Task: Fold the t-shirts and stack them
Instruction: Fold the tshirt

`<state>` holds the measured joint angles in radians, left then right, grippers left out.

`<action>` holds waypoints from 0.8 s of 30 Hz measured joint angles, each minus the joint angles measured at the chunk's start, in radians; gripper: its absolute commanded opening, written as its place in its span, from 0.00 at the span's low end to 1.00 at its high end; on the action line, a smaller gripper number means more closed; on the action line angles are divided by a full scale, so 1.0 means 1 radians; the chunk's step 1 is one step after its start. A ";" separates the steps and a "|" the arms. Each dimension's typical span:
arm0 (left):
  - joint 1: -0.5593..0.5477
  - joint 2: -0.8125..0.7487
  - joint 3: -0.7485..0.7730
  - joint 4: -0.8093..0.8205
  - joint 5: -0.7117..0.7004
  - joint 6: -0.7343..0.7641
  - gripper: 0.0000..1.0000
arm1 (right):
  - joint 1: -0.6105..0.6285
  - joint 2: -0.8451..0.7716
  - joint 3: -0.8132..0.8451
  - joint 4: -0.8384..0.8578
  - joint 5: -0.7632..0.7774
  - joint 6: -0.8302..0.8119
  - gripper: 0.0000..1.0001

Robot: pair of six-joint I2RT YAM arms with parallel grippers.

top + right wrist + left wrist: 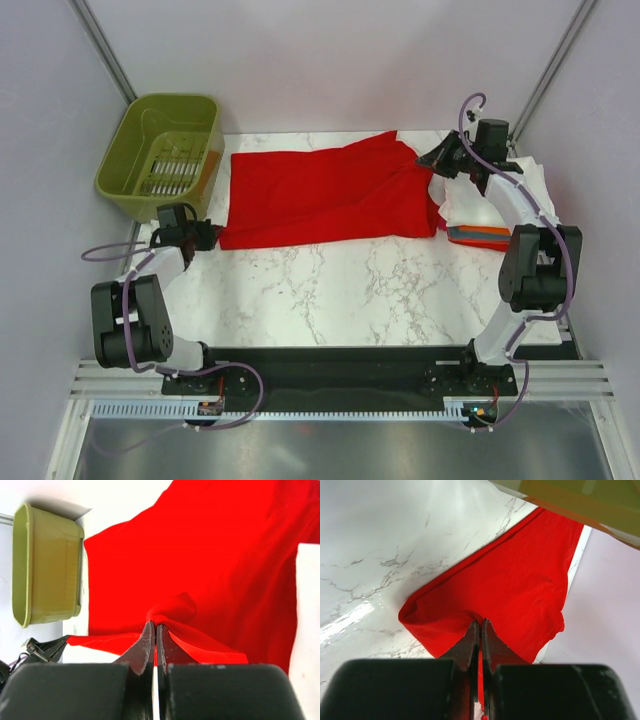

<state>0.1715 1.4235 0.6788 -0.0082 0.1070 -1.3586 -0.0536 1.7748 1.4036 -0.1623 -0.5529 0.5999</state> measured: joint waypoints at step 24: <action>-0.034 0.135 0.063 0.084 -0.002 -0.053 0.02 | 0.007 0.171 0.206 -0.070 0.016 -0.029 0.00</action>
<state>0.1379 1.5589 0.7418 0.0753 0.1055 -1.4120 -0.0467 1.9457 1.6093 -0.2325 -0.5365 0.5705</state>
